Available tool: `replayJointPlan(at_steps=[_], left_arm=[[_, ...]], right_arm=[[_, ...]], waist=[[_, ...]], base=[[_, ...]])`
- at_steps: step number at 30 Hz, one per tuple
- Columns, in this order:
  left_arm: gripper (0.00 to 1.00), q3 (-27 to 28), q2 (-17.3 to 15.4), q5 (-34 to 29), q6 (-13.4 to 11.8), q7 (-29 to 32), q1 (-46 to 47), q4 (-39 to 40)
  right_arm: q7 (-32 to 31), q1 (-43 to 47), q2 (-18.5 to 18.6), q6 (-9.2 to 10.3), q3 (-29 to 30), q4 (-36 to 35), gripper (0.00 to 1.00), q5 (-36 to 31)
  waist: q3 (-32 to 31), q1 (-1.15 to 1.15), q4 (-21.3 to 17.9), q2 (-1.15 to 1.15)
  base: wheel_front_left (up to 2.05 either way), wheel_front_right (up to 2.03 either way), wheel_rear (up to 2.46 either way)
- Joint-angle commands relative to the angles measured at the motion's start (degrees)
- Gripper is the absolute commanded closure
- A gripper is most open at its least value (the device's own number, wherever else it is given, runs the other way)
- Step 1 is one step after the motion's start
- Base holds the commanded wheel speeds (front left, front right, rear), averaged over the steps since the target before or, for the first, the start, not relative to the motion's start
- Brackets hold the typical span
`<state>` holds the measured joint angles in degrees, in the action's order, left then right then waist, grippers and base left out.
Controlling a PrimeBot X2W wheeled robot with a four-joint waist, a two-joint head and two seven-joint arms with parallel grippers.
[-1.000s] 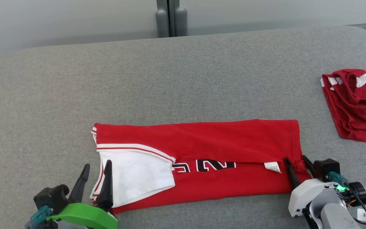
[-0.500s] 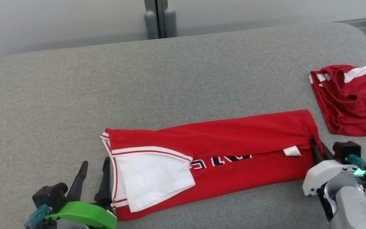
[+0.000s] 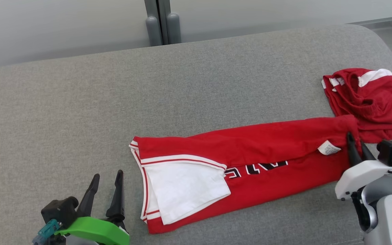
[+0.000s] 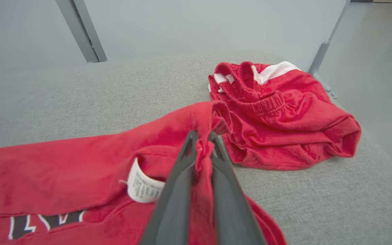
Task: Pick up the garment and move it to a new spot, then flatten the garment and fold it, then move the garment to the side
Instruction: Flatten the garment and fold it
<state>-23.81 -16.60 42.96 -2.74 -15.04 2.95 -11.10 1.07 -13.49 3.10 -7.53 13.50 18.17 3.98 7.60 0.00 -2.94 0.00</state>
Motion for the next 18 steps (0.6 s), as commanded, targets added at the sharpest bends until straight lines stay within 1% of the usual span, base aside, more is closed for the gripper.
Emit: replayJointPlan(at_steps=[1, 6, 10, 13, 18], left_arm=[[0.00, -0.02, 0.12, -0.24, 0.34, -0.15, 0.97, -0.16], [0.00, -0.37, 0.08, -0.10, 0.56, -0.04, 1.13, -0.77], [0.00, -0.47, 0.04, 0.05, 0.69, -0.02, 1.01, -1.02], [0.00, -0.78, 0.24, 0.09, 0.82, 0.04, 1.05, -1.20], [0.00, -1.24, 0.38, 0.14, 1.15, 0.16, 1.32, -1.43]], right_arm=[[-0.54, 0.87, -0.06, 0.10, -1.53, -1.42, 1.00, 1.15], [-2.50, 2.32, -0.13, 0.10, -9.48, -6.40, 1.00, 6.06], [-3.30, 2.47, -0.08, 0.10, -16.73, -8.52, 1.00, 11.17], [-3.30, 1.76, -0.09, 0.09, -22.95, -8.83, 1.00, 15.52], [-2.12, -1.28, -0.09, 0.09, -32.54, -6.36, 1.00, 20.49]], waist=[[-0.17, 0.00, 0.25, 0.00], [-1.05, 0.00, 1.61, 0.00], [-1.82, 0.00, 2.82, 0.00], [-2.40, 0.00, 3.95, 0.00], [-2.88, 0.00, 5.89, 0.00]], base=[[0.00, 0.00, 0.00], [0.00, 0.00, 0.00], [0.00, 0.00, 0.00], [0.00, 0.00, 0.00], [0.00, 0.00, 0.00]])
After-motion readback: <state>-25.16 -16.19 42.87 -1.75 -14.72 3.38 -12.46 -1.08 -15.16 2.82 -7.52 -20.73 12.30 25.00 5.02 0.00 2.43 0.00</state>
